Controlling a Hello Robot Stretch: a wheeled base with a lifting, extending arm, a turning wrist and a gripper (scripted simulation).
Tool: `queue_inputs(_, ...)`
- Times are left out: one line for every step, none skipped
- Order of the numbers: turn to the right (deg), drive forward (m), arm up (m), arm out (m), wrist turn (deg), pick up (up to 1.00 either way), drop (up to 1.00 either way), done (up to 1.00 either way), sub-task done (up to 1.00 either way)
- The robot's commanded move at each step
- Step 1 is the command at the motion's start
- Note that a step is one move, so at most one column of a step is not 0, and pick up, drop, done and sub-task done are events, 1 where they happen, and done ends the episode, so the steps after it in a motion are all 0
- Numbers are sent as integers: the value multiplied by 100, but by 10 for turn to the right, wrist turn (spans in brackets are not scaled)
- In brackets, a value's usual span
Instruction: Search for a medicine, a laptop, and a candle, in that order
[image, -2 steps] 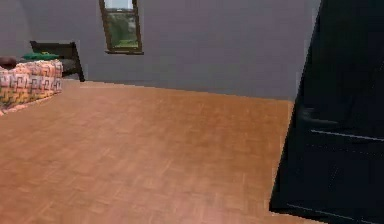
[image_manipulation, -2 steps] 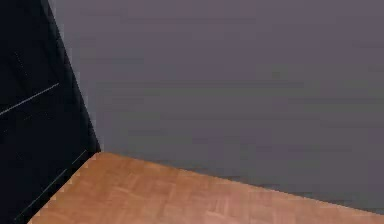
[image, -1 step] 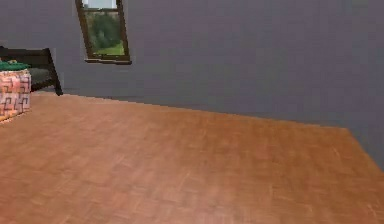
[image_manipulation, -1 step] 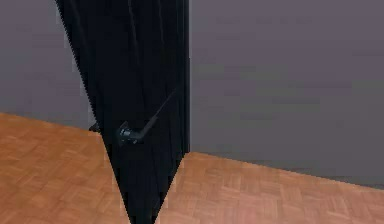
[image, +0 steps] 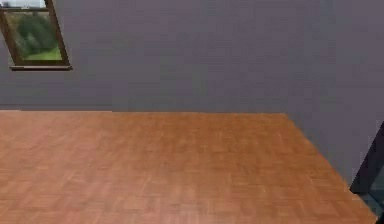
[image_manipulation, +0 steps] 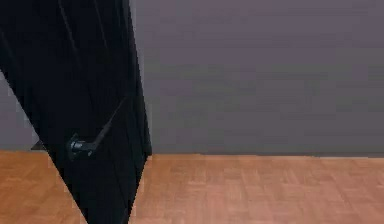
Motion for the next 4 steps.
queue_inputs(0, 55, 0, 0, 0, 0, 0, 0, 0)
queue_inputs(450, 0, 0, 0, 0, 0, 0, 0, 0)
queue_inputs(90, 0, 0, 0, 0, 0, 0, 0, 0)
queue_inputs(0, 55, 0, 0, 0, 0, 0, 0, 0)
